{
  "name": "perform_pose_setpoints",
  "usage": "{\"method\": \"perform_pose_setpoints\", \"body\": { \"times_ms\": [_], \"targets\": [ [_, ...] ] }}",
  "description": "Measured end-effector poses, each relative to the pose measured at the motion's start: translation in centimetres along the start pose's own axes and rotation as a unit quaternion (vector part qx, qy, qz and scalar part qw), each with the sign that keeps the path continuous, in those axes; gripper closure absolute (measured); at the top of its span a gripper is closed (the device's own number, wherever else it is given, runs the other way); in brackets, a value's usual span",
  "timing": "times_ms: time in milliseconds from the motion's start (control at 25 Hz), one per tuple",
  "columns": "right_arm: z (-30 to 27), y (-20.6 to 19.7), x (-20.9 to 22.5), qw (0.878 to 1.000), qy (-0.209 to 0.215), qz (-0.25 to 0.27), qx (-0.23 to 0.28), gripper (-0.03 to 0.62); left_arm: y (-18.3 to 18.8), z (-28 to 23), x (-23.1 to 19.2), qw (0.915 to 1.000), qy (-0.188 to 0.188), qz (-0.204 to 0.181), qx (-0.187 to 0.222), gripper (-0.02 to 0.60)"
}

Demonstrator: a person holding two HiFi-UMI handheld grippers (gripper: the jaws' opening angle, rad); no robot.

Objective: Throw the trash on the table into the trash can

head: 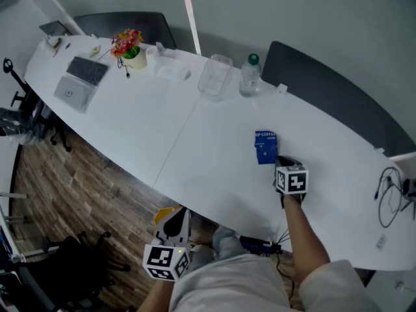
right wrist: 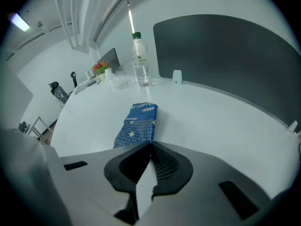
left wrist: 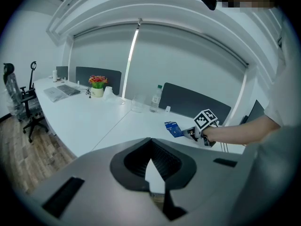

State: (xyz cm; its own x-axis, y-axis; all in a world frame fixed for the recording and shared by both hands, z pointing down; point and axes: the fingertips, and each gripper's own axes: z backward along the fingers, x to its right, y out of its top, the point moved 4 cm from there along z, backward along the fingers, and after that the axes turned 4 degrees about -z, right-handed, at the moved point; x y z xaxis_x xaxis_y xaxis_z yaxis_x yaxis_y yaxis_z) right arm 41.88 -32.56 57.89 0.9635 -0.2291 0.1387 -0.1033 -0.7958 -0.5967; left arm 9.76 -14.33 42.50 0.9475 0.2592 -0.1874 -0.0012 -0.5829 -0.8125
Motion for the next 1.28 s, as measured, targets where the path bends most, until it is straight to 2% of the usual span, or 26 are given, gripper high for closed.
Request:
{"method": "perform_pose_setpoints", "body": {
  "times_ms": [400, 600, 920, 1280],
  "targets": [
    [2.7, 0.3, -1.1, 0.997, 0.053, -0.033, 0.034, 0.559, -0.3, 1.3, -0.2, 0.9998, 0.01, 0.008, 0.014, 0.581],
    [4.7, 0.8, -3.1, 0.994, 0.087, -0.035, 0.049, 0.56, -0.3, 3.3, -1.1, 0.999, 0.029, 0.014, 0.031, 0.581],
    [7.1, 1.5, -12.9, 0.984, 0.168, 0.013, 0.058, 0.56, -2.0, 8.3, -4.6, 0.995, 0.073, 0.04, 0.056, 0.581],
    [8.9, -0.2, -26.2, 0.964, 0.248, 0.092, 0.039, 0.56, -4.6, 15.6, -9.9, 0.9853, 0.127, 0.074, 0.087, 0.581]
  ]
}}
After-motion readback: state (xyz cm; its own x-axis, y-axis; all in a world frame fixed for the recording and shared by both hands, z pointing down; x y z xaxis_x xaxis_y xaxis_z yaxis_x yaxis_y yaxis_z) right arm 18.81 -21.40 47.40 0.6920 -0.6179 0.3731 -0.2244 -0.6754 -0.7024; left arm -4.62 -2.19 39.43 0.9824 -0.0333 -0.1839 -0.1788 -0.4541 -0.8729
